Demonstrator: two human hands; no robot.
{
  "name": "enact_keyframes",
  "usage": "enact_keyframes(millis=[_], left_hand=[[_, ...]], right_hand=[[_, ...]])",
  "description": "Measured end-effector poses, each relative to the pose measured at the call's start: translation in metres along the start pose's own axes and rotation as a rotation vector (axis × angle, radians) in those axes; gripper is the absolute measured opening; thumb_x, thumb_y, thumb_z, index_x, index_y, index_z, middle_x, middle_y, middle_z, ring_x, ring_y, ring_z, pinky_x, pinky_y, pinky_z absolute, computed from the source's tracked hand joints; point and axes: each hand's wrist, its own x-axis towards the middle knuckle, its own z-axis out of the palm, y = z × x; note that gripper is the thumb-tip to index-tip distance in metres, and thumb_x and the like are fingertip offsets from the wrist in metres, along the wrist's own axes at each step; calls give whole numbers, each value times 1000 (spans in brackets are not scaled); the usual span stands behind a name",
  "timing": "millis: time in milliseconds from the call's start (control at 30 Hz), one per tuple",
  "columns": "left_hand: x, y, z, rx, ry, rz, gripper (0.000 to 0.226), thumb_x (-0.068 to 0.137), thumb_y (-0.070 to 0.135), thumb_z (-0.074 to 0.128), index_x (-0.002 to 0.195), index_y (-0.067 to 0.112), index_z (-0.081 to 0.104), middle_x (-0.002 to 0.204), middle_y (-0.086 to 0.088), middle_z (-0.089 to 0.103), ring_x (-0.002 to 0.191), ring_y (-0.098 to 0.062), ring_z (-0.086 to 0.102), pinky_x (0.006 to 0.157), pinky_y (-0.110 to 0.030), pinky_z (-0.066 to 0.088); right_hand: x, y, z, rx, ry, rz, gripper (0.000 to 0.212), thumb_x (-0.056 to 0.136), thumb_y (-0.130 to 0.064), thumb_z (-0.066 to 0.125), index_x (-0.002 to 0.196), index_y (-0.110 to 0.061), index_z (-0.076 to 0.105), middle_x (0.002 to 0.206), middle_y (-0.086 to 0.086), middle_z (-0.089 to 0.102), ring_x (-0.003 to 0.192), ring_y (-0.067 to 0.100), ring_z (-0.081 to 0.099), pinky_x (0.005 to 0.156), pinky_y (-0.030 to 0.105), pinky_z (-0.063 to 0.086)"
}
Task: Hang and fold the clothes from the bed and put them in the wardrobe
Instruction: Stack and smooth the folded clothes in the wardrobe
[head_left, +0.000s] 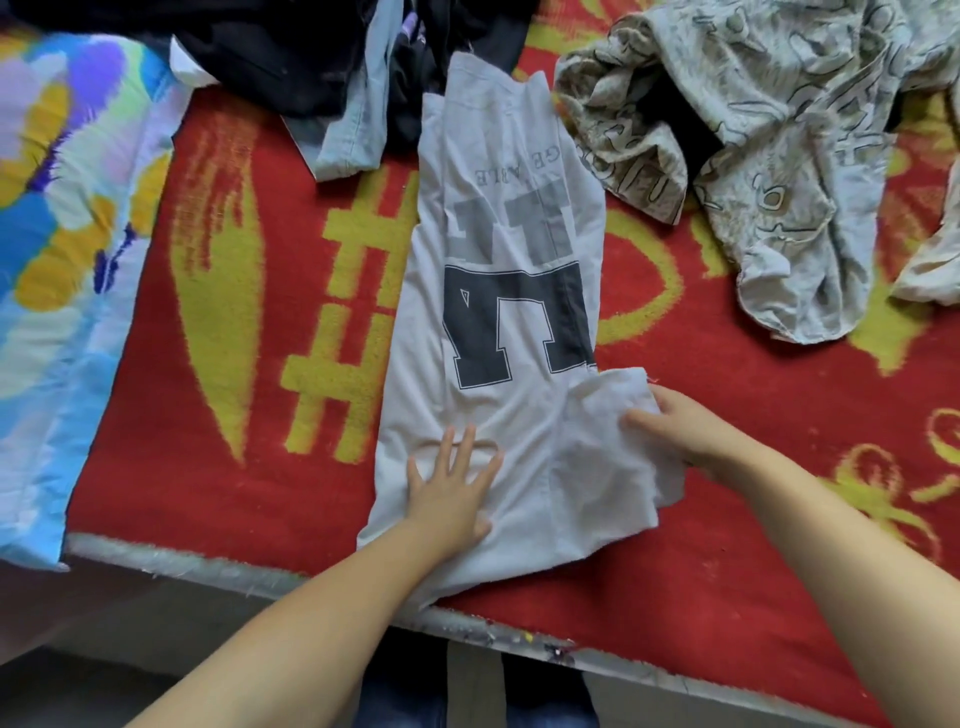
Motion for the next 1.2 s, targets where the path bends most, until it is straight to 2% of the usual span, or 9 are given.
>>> enact_keyframes(millis=[167,267,367,500,600,667,833,1000,1200], left_hand=[[-13,-22,-27,-120,130,118,54,91,27,51,143,23,35,157,-10,17,143,-28,20,105,-47,30],[-22,-60,-46,-67,309,183,33,89,11,51,121,9,58,132,-14,49,121,-30,48,88,-37,38],[-29,-104,-42,138,283,174,58,88,3,45,144,14,36,151,-10,30,141,-23,26,109,-35,22],[-28,-130,-31,462,108,452,79,94,4,36,150,25,-15,153,-6,-27,143,-24,-23,111,-49,-21],[-22,-125,-15,529,82,596,73,96,6,33,151,28,-10,154,-4,-26,139,-24,-30,104,-46,-31],[-16,-119,-9,496,53,610,69,94,8,38,153,28,9,159,-6,-14,145,-22,-18,110,-43,-23],[-14,-107,-22,-15,-37,509,58,86,6,48,139,30,47,157,4,23,145,-8,16,116,-29,7],[1,-113,-87,-982,-59,136,25,83,-1,39,77,2,63,68,8,55,61,-4,47,58,-24,37],[61,-123,-131,-1183,374,-210,24,99,24,49,113,9,61,92,-10,55,85,-20,50,74,-30,39]], right_hand=[[-1,-58,54,-14,-525,125,32,95,-21,57,120,-37,44,103,0,59,70,19,71,52,31,54],[7,-57,68,-157,-407,75,41,96,-13,49,131,-34,45,111,1,60,71,21,73,54,34,57],[9,-33,71,-669,-101,-116,43,89,-13,47,130,-25,53,122,0,64,96,20,68,80,39,56],[-13,26,114,-1214,-339,-391,78,87,-20,52,153,-21,11,160,6,10,143,28,23,113,41,26],[-21,55,139,-1394,-411,-446,87,87,-13,48,153,-22,-9,158,20,-11,147,33,-11,116,52,-3],[-18,57,141,-1426,-294,-572,88,80,-10,60,154,-22,14,156,25,14,146,34,13,115,55,15],[-10,39,132,-1105,-299,-469,68,83,1,47,145,-27,40,153,0,34,137,23,36,111,35,28],[26,-27,79,-531,-275,-212,33,87,-1,52,108,-18,71,105,-9,68,102,12,60,81,21,41],[79,-58,40,-407,362,-116,31,89,-10,53,119,-6,58,110,18,64,101,32,58,84,42,45]])
